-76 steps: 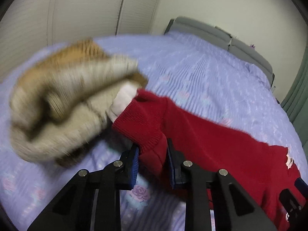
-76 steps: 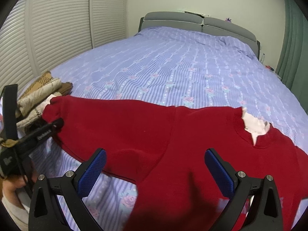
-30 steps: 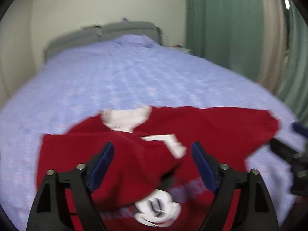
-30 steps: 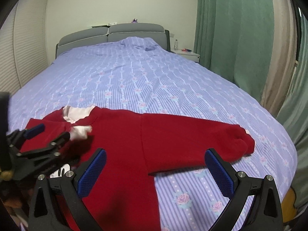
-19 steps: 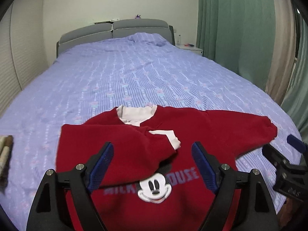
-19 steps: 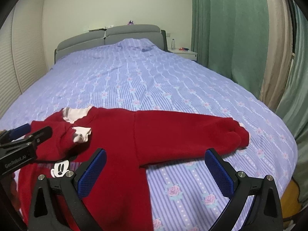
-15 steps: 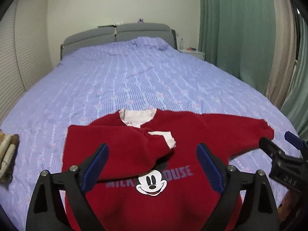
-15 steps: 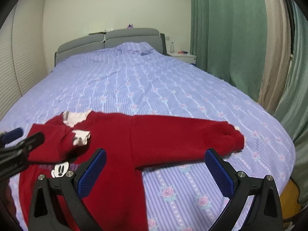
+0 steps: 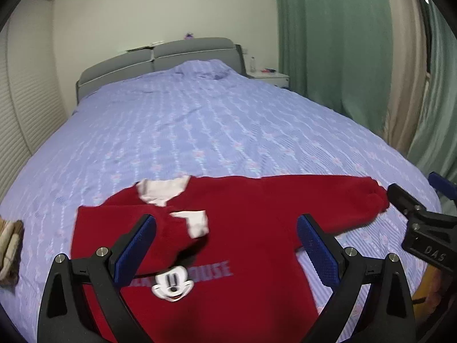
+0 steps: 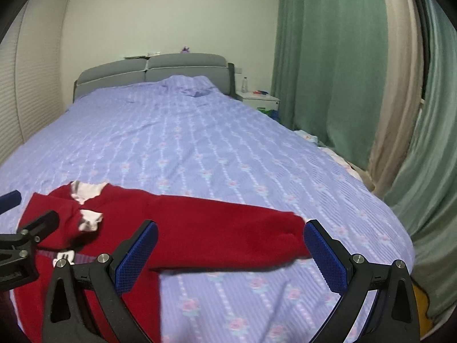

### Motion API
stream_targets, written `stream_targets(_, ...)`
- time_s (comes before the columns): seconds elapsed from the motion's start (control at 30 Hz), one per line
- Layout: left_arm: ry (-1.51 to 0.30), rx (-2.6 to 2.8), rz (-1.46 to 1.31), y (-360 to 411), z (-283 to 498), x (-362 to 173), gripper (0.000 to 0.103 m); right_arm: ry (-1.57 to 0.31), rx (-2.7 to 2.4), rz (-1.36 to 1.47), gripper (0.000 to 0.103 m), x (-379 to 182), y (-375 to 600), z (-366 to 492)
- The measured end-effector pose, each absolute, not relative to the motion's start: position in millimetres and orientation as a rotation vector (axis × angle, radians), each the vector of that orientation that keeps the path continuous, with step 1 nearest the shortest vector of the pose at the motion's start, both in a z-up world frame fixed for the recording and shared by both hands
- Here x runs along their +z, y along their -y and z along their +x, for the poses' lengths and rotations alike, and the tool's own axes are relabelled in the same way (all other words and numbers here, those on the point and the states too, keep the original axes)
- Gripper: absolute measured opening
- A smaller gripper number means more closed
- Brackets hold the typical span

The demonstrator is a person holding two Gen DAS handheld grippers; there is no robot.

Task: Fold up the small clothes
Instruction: 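Grasp the other sleeve cuff with the right gripper and lift it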

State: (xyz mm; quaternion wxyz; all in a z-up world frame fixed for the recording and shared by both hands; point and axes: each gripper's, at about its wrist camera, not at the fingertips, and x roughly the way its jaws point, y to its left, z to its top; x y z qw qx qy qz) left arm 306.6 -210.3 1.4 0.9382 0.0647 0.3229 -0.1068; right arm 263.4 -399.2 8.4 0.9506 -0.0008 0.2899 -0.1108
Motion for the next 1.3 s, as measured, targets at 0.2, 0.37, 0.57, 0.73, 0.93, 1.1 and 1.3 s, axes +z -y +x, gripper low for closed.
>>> stream_targets(0.2,-0.663,-0.278,0.152,254.5,316.7,-9.5,0.1,-0.6,-0.299,0.027,0.102,-7.4,442.2,251.3)
stream_targets(0.37,-0.68,-0.304,0.191,287.9,331.1,-23.7,0.1,-0.61,-0.319,0.101,0.102,-30.7,479.5,249.9)
stream_targets(0.57,-0.694,-0.318,0.223,314.7,343.6,-37.7,0.1,-0.641,-0.34,0.258,0.102,-66.1,515.7,266.3)
stream_targets(0.73,-0.7,-0.336,0.247,333.2,352.0,-46.9,0.1,-0.628,-0.343,0.515,0.097,-93.9,545.3,276.6)
stream_targets(0.93,-0.702,-0.346,0.279,348.5,358.6,-52.7,0.1,-0.675,-0.34,0.735,0.079,-137.2,571.6,298.4)
stream_targets(1.1,-0.721,-0.349,0.295,346.5,356.0,-60.8,0.1,-0.69,-0.322,0.787,0.062,-155.1,580.7,310.2)
stream_targets(1.3,-0.668,-0.298,0.252,315.1,344.4,-49.6,0.1,-0.69,-0.292,0.705,0.035,-138.3,565.0,316.1)
